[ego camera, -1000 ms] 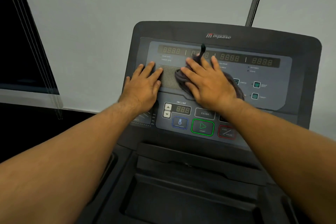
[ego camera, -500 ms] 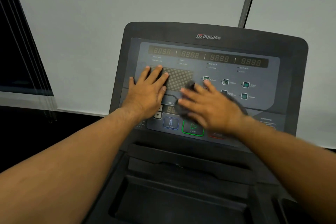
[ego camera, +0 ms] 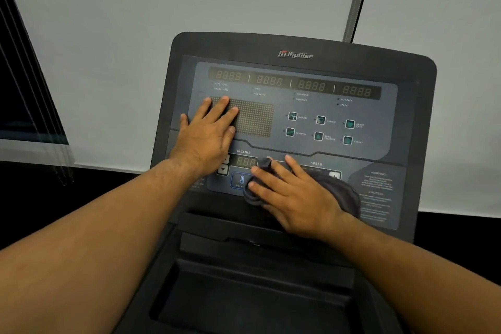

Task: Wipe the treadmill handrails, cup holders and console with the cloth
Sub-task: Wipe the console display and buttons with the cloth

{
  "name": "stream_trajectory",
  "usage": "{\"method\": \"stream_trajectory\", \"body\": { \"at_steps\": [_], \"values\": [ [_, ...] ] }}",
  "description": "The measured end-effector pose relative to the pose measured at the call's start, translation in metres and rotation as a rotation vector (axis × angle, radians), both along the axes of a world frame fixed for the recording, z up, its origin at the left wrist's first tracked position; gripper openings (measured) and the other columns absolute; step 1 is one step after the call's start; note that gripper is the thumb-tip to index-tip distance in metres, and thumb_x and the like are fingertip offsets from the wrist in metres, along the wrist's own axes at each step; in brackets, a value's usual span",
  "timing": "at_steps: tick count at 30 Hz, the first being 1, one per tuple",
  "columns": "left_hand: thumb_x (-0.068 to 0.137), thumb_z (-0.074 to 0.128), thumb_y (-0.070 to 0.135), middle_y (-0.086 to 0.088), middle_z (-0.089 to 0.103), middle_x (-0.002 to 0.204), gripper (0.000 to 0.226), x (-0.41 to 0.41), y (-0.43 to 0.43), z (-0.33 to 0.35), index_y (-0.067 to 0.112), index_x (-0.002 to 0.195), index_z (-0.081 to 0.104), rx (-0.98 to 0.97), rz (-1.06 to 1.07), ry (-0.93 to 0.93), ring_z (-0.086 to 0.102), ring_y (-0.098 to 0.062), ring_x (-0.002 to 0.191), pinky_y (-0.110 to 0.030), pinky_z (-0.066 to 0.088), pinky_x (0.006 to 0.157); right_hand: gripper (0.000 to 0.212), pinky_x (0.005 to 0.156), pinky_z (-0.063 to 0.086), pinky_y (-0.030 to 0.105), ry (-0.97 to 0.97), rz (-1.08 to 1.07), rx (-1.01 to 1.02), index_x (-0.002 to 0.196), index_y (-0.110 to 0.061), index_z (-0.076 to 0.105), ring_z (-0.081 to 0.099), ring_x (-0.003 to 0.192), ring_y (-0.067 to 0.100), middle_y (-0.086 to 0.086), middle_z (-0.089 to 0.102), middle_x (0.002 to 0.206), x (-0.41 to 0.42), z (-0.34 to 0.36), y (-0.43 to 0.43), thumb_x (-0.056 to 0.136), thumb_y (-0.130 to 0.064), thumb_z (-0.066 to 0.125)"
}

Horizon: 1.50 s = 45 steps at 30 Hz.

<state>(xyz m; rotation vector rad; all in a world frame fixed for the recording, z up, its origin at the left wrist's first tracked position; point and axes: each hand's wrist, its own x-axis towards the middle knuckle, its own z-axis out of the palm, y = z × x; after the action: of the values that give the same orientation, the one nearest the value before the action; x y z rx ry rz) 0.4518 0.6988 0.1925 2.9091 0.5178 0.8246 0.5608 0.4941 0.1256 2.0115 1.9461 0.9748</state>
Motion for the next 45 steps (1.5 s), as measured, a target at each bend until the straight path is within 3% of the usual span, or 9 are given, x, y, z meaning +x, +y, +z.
{"method": "stream_trajectory", "body": {
  "at_steps": [3, 8, 12, 18, 22, 25, 32, 39, 45],
  "values": [
    [0.104, 0.026, 0.038, 0.011, 0.003, 0.163, 0.050, -0.001, 0.000, 0.003, 0.032, 0.153, 0.020, -0.018, -0.003, 0.011, -0.005, -0.018, 0.150, -0.062, 0.004, 0.117, 0.049, 0.114, 0.017, 0.057, -0.063, 0.022, -0.040, 0.138, -0.020, 0.049, 0.038, 0.135, 0.035, 0.009, 0.045, 0.147, 0.016, 0.024, 0.004, 0.095, -0.042, 0.037],
    [0.104, 0.026, 0.039, 0.011, 0.001, 0.163, 0.051, -0.003, 0.002, 0.004, 0.032, 0.153, 0.017, -0.006, -0.008, 0.040, -0.006, -0.018, 0.150, -0.061, 0.005, 0.118, 0.052, 0.109, 0.023, 0.061, -0.006, -0.142, 0.130, 0.138, -0.016, 0.050, 0.039, 0.134, 0.040, 0.013, 0.046, 0.145, 0.048, 0.083, 0.019, 0.095, -0.041, 0.034],
    [0.104, 0.026, 0.038, 0.011, 0.001, 0.163, 0.050, -0.004, 0.001, 0.005, 0.032, 0.153, 0.018, -0.021, -0.005, 0.041, -0.005, -0.017, 0.150, -0.059, 0.005, 0.118, 0.051, 0.112, 0.021, 0.059, 0.050, -0.189, 0.277, 0.138, -0.015, 0.050, 0.038, 0.134, 0.040, 0.012, 0.044, 0.146, 0.034, 0.069, 0.020, 0.095, -0.038, 0.034],
    [0.104, 0.024, 0.037, 0.008, 0.003, 0.164, 0.051, 0.001, -0.012, 0.001, 0.027, 0.154, 0.018, -0.001, 0.042, 0.008, -0.004, -0.021, 0.150, -0.059, 0.009, 0.118, 0.047, 0.114, 0.022, 0.056, -0.013, 0.023, 0.014, 0.139, -0.019, 0.049, 0.038, 0.136, 0.036, 0.009, 0.043, 0.148, 0.013, 0.003, -0.019, 0.097, -0.039, 0.040],
    [0.104, 0.025, 0.037, 0.007, 0.004, 0.164, 0.051, 0.001, -0.011, 0.001, 0.027, 0.154, 0.019, -0.002, 0.045, 0.008, -0.002, -0.021, 0.150, -0.059, 0.010, 0.118, 0.047, 0.114, 0.021, 0.055, -0.072, 0.095, -0.086, 0.137, -0.022, 0.051, 0.041, 0.134, 0.035, 0.008, 0.045, 0.147, 0.029, 0.015, -0.029, 0.097, -0.042, 0.039],
    [0.104, 0.025, 0.038, 0.008, 0.005, 0.163, 0.050, 0.000, -0.010, 0.003, 0.027, 0.154, 0.021, -0.007, 0.041, 0.015, -0.001, -0.021, 0.150, -0.058, 0.010, 0.117, 0.047, 0.107, 0.029, 0.060, -0.079, 0.009, 0.025, 0.133, -0.017, 0.056, 0.047, 0.127, 0.039, 0.013, 0.051, 0.141, 0.056, 0.062, -0.020, 0.094, -0.039, 0.041],
    [0.105, 0.025, 0.038, 0.007, 0.004, 0.164, 0.051, 0.000, -0.009, 0.002, 0.027, 0.154, 0.020, -0.019, 0.038, 0.015, -0.002, -0.022, 0.150, -0.058, 0.008, 0.117, 0.050, 0.112, 0.017, 0.060, 0.058, -0.206, 0.336, 0.140, -0.015, 0.046, 0.035, 0.136, 0.041, 0.014, 0.040, 0.149, 0.060, 0.083, -0.012, 0.096, -0.037, 0.036],
    [0.104, 0.023, 0.038, 0.001, 0.003, 0.164, 0.054, 0.009, -0.029, -0.006, 0.020, 0.155, 0.014, 0.005, 0.135, -0.001, 0.002, -0.024, 0.150, -0.057, 0.015, 0.118, 0.047, 0.112, 0.023, 0.059, 0.021, 0.026, 0.036, 0.138, -0.019, 0.050, 0.037, 0.134, 0.035, 0.008, 0.043, 0.148, 0.027, -0.006, -0.057, 0.097, -0.038, 0.040],
    [0.104, 0.023, 0.038, 0.000, 0.006, 0.164, 0.054, 0.010, -0.023, -0.005, 0.018, 0.154, 0.016, 0.000, 0.109, -0.006, 0.005, -0.025, 0.150, -0.055, 0.020, 0.118, 0.047, 0.111, 0.023, 0.059, -0.073, 0.057, -0.031, 0.135, -0.018, 0.054, 0.042, 0.131, 0.039, 0.011, 0.047, 0.145, 0.060, 0.028, -0.067, 0.095, -0.040, 0.041]
  ]
}}
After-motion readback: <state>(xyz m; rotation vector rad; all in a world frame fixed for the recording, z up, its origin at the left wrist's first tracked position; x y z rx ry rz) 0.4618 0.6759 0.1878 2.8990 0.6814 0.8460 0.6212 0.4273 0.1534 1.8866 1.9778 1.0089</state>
